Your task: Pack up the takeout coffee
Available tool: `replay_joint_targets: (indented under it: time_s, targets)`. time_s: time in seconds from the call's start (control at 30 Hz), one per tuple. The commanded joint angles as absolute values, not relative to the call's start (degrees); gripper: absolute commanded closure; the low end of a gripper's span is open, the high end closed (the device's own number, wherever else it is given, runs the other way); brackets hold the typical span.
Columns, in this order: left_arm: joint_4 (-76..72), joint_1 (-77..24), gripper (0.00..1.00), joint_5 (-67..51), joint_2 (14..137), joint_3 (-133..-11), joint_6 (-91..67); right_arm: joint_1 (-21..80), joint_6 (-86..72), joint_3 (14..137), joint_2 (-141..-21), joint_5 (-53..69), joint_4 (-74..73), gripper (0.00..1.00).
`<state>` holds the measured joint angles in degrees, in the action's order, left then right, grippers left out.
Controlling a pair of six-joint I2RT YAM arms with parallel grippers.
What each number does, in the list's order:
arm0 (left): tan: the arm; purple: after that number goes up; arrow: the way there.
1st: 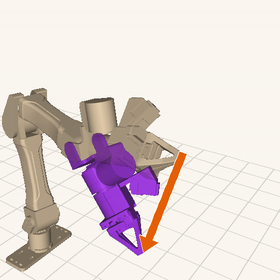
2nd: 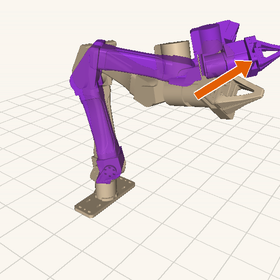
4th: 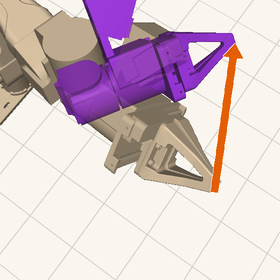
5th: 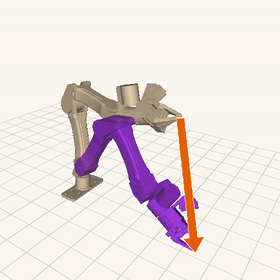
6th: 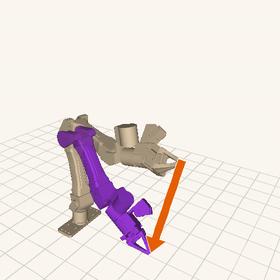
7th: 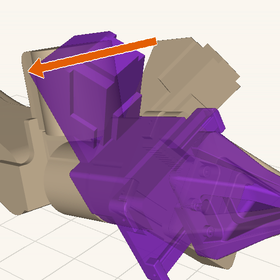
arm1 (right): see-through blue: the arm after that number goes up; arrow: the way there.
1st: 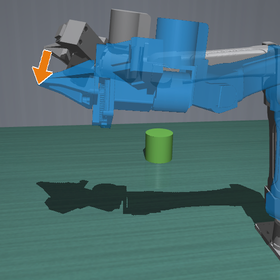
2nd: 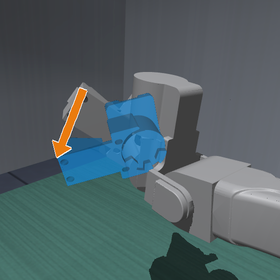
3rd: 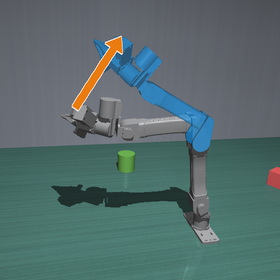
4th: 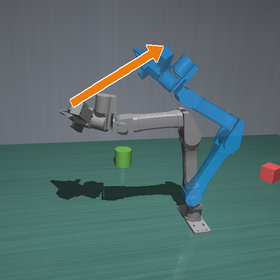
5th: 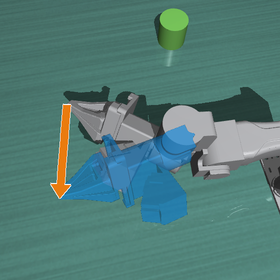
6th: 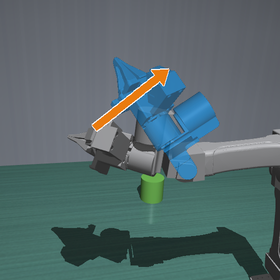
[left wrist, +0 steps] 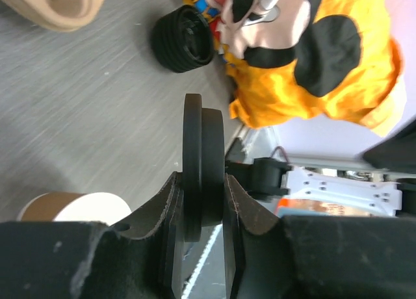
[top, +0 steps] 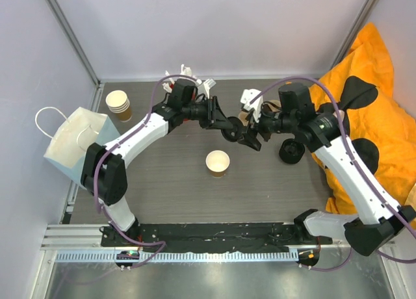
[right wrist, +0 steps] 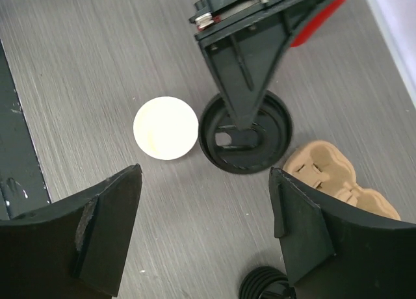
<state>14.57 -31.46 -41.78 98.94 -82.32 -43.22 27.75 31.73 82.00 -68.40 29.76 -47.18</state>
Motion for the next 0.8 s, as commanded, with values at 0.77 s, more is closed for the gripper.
replay_joint_targets:
  time_s: [0.77]
  targets:
    - [-2.64, -31.02, 0.82, -47.9, 93.25, -76.38, -55.37, 33.75, 39.11, 79.1, -72.77, 20.47, -42.36, 0.44]
